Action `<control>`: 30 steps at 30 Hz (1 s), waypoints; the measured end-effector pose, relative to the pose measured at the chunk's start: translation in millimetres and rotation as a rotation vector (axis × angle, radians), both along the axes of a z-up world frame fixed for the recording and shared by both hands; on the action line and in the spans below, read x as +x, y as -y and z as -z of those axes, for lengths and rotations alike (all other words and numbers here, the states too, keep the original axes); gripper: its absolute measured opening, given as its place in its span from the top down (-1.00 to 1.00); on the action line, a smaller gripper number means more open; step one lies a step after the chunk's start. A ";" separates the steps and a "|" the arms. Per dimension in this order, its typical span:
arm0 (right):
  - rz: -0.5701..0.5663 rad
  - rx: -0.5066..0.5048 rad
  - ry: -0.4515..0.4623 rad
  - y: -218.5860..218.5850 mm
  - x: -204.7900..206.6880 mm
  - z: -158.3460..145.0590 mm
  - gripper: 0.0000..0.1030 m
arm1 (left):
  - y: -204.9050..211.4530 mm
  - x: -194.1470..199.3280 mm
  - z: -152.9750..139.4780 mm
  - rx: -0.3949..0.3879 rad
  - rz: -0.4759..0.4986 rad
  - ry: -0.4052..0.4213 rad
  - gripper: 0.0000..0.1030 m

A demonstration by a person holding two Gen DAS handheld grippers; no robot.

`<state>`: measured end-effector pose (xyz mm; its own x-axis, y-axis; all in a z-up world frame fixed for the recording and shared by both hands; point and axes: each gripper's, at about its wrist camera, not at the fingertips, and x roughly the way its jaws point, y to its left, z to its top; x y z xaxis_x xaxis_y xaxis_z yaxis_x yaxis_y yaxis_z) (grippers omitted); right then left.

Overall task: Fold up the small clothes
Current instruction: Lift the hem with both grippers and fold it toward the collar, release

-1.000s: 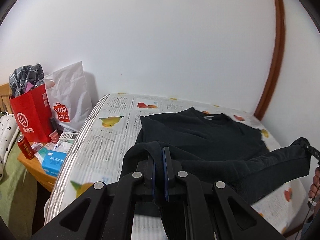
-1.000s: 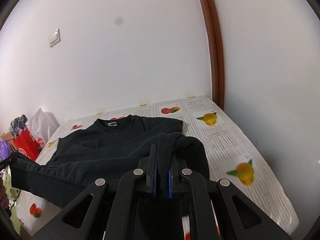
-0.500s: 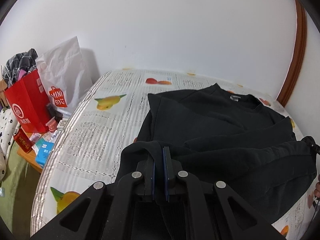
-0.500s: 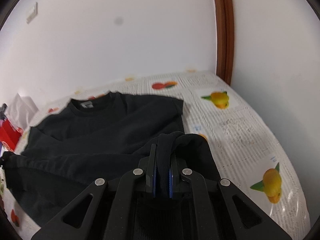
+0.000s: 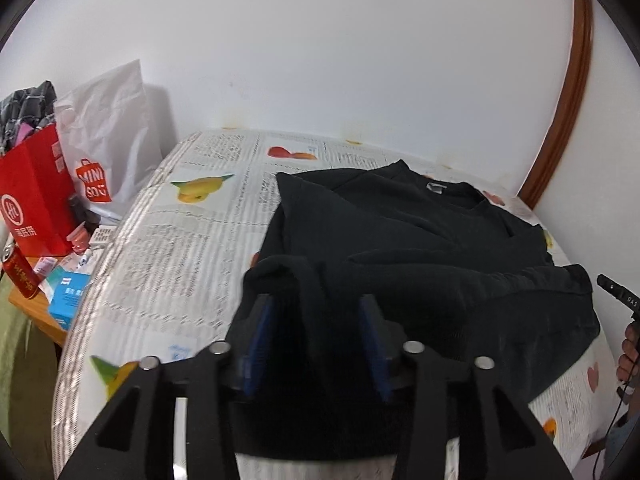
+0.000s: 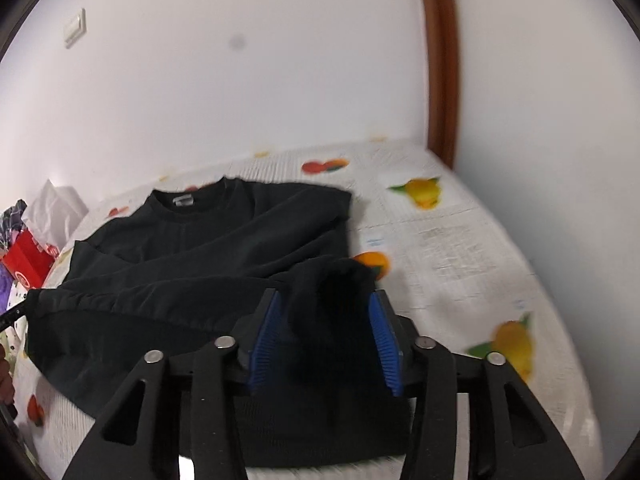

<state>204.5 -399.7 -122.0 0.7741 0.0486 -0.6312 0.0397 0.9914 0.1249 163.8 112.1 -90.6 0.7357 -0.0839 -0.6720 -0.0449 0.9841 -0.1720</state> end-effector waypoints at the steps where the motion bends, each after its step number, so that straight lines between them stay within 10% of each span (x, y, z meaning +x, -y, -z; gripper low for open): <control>1: 0.025 -0.012 -0.007 6.1 -6.0 -1.1 0.04 | -4.3 -5.3 0.5 -0.008 -0.004 -0.002 0.11; 16: 0.041 0.158 -0.180 30.0 -11.6 68.3 0.10 | -39.3 -15.7 54.6 -0.078 -0.022 -0.163 0.06; 20: 0.012 0.181 -0.191 23.0 -7.0 68.5 0.61 | -34.1 -16.5 54.8 -0.091 -0.007 -0.160 0.63; 30: -0.014 0.136 -0.158 24.7 -40.0 50.7 0.73 | -18.2 -54.0 39.8 -0.069 0.023 -0.147 0.74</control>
<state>164.5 -424.4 -172.6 0.6646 0.1517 -0.7316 0.0554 0.9665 0.2506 109.8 130.3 -130.4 0.6274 -0.1493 -0.7642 -0.0525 0.9711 -0.2328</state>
